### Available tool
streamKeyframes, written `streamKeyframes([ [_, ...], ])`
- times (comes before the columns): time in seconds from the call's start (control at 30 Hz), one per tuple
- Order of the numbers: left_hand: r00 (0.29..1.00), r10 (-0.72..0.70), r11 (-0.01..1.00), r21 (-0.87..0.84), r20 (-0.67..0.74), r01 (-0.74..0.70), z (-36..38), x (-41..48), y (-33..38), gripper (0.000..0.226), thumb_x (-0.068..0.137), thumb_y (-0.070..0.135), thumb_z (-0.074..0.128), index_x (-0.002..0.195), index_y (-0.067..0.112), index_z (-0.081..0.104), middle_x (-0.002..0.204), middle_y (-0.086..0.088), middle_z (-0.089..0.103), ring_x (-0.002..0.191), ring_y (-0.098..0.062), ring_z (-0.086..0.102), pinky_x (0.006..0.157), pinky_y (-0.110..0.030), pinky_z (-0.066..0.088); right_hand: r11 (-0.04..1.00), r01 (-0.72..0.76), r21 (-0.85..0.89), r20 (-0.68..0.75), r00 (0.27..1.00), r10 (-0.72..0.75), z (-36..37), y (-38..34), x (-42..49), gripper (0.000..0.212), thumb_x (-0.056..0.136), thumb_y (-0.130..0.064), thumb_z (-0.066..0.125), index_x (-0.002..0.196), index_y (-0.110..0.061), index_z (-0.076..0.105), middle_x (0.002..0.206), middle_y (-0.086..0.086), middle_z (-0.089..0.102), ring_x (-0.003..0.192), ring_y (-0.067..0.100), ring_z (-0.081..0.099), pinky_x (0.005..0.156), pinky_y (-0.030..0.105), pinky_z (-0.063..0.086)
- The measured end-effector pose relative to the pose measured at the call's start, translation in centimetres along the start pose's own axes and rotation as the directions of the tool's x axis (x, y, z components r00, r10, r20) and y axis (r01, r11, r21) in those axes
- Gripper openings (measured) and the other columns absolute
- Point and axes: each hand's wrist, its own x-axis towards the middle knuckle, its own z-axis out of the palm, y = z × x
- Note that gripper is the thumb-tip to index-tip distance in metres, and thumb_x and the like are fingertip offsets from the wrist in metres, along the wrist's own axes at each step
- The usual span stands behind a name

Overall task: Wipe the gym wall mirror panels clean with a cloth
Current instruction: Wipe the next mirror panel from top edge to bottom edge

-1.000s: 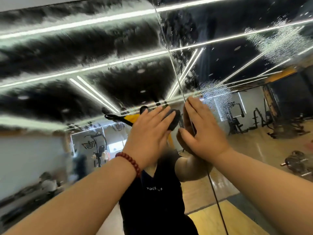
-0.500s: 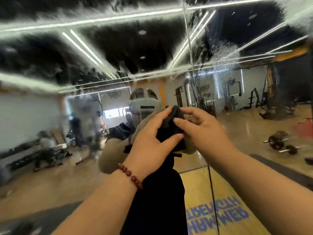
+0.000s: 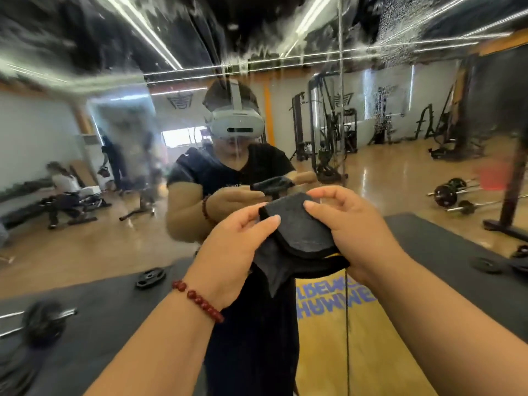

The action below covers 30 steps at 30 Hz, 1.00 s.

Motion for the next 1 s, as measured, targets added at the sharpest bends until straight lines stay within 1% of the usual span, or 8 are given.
streamKeyframes([
  [0.1, 0.995, -0.101, 0.994, 0.05, 0.021, 0.1, -0.6, -0.9, -1.2, 0.015, 0.095, 0.011, 0.059, 0.094, 0.006, 0.073, 0.093, -0.013, 0.076, 0.086, -0.024, 0.072, 0.065, -0.025, 0.056, 0.99, 0.038, -0.133, -0.03, 0.999, -0.042, -0.3, 1.1, -0.9, 0.013, 0.092, -0.016, 0.068, 0.099, -0.027, 0.064, 0.088, 0.012, 0.071, 0.087, 0.026, 0.071, 0.075, 0.045, 0.058],
  [0.2, 0.99, -0.136, 0.986, 0.093, -0.041, 0.139, -0.8, -1.3, -1.7, 0.018, 0.099, 0.018, 0.056, 0.092, 0.014, 0.072, 0.086, -0.003, 0.076, 0.075, -0.011, 0.072, 0.054, -0.02, 0.052, 0.905, 0.196, -0.378, -0.026, 0.975, -0.222, -0.5, 1.7, -1.9, 0.022, 0.089, -0.022, 0.071, 0.1, -0.037, 0.061, 0.089, -0.015, 0.066, 0.086, 0.002, 0.065, 0.073, 0.021, 0.054],
  [0.3, 0.992, -0.117, 0.991, 0.057, -0.036, 0.119, -0.6, -1.4, -1.5, 0.018, 0.1, 0.019, 0.055, 0.099, 0.013, 0.072, 0.093, -0.007, 0.076, 0.087, -0.019, 0.073, 0.068, -0.031, 0.057, 0.818, 0.344, -0.462, 0.132, 0.938, -0.32, 0.2, 1.5, -3.0, 0.024, 0.085, -0.031, 0.072, 0.099, -0.046, 0.059, 0.092, -0.033, 0.061, 0.091, -0.01, 0.059, 0.073, 0.007, 0.047],
  [0.4, 0.99, -0.123, 0.992, 0.015, 0.07, 0.122, -0.5, -1.5, -1.4, 0.024, 0.101, 0.016, 0.05, 0.113, 0.01, 0.07, 0.109, -0.017, 0.072, 0.106, -0.032, 0.068, 0.091, -0.047, 0.055, 0.844, 0.316, -0.433, 0.273, 0.939, -0.212, 0.5, 2.2, -3.3, 0.034, 0.085, -0.034, 0.073, 0.116, -0.042, 0.062, 0.099, -0.035, 0.063, 0.098, -0.016, 0.057, 0.078, 0.006, 0.048],
  [0.57, 0.985, -0.161, 0.986, 0.046, 0.064, 0.159, -0.4, -1.7, -1.1, 0.027, 0.102, 0.007, 0.045, 0.115, 0.011, 0.068, 0.112, -0.013, 0.072, 0.11, -0.028, 0.066, 0.096, -0.046, 0.054, 0.89, 0.244, -0.385, 0.073, 0.969, -0.234, -0.1, 3.0, -3.1, 0.012, 0.093, -0.022, 0.066, 0.09, -0.03, 0.074, 0.083, -0.01, 0.073, 0.083, 0.006, 0.067, 0.076, 0.032, 0.055],
  [0.7, 0.978, -0.203, 0.977, 0.052, -0.044, 0.205, -1.6, -1.4, -1.2, 0.023, 0.086, 0.005, 0.056, 0.105, 0.005, 0.069, 0.104, -0.016, 0.071, 0.105, -0.033, 0.063, 0.097, -0.047, 0.051, 0.979, 0.048, -0.196, -0.087, 0.994, -0.066, -0.7, 3.0, -2.6, 0.016, 0.095, -0.031, 0.063, 0.086, -0.025, 0.075, 0.092, 0.008, 0.073, 0.095, 0.03, 0.069, 0.087, 0.056, 0.055],
  [0.83, 0.938, -0.331, 0.943, 0.071, 0.1, 0.325, -1.5, -2.2, -0.7, 0.05, 0.067, 0.027, 0.079, 0.113, 0.01, 0.069, 0.112, -0.012, 0.073, 0.107, -0.028, 0.068, 0.102, -0.048, 0.049, 0.99, -0.141, 0.012, 0.038, 0.989, 0.14, -1.0, 2.0, -2.6, 0.019, 0.098, -0.022, 0.059, 0.096, -0.012, 0.075, 0.101, 0.012, 0.075, 0.101, 0.031, 0.07, 0.095, 0.055, 0.053],
  [1.0, 0.927, -0.33, 0.936, -0.062, 0.178, 0.345, -1.4, -2.7, -0.3, 0.065, 0.066, 0.055, 0.074, 0.115, 0.013, 0.071, 0.114, -0.009, 0.073, 0.108, -0.025, 0.068, 0.097, -0.045, 0.049, 0.994, -0.071, -0.082, -0.057, 0.996, 0.067, -1.0, 1.9, -2.3, 0.02, 0.097, -0.024, 0.061, 0.084, -0.02, 0.076, 0.096, 0.011, 0.074, 0.1, 0.033, 0.068, 0.091, 0.06, 0.052],
])
